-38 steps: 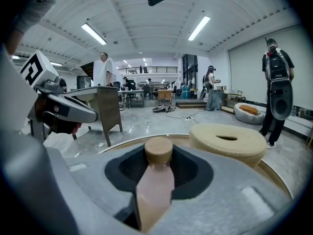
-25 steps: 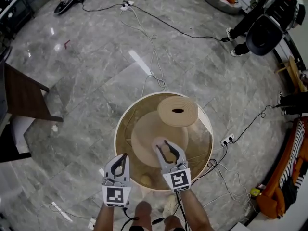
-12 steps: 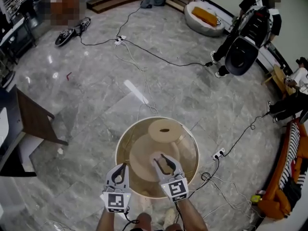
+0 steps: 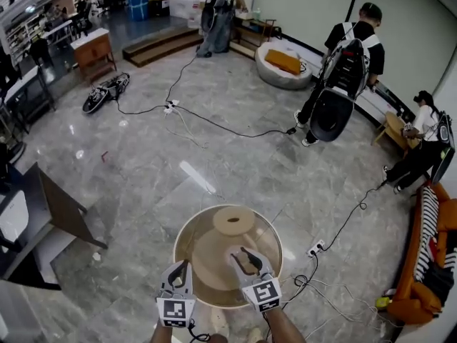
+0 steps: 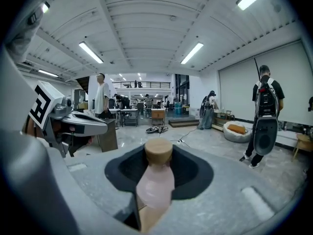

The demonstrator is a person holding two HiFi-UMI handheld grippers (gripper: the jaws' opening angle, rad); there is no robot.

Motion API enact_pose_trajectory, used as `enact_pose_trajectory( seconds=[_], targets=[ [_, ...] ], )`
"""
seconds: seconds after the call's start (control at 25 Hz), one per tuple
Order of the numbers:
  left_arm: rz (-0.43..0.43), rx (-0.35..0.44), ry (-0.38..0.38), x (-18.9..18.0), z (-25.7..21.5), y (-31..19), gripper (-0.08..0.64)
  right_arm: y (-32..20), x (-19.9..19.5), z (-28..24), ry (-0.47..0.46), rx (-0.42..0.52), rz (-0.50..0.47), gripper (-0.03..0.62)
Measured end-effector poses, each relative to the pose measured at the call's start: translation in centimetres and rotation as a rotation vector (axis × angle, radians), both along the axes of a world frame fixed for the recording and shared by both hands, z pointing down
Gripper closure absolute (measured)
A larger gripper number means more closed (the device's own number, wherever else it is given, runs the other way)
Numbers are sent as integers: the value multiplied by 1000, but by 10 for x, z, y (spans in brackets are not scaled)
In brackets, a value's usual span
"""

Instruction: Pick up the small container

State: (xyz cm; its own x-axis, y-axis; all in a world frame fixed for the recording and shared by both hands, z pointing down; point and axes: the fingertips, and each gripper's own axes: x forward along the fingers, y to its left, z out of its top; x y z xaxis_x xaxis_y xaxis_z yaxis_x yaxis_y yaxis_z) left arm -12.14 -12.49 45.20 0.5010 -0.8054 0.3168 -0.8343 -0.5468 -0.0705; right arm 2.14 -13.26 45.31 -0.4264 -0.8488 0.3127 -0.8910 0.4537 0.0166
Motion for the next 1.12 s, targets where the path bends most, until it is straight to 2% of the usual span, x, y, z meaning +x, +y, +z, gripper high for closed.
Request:
enact_pose_trajectory(
  seconds=[0.24, 0.6, 1.12],
  targets=[
    [11, 43, -7, 2, -47, 39, 541, 44, 20, -49, 17, 38, 36, 462],
    [-46, 84, 11, -8, -97, 84, 541, 106, 42, -91, 30, 60, 82, 462],
    [-31, 121, -10, -12, -119, 141, 541, 172, 64, -127, 43, 116, 126, 462]
  ],
)
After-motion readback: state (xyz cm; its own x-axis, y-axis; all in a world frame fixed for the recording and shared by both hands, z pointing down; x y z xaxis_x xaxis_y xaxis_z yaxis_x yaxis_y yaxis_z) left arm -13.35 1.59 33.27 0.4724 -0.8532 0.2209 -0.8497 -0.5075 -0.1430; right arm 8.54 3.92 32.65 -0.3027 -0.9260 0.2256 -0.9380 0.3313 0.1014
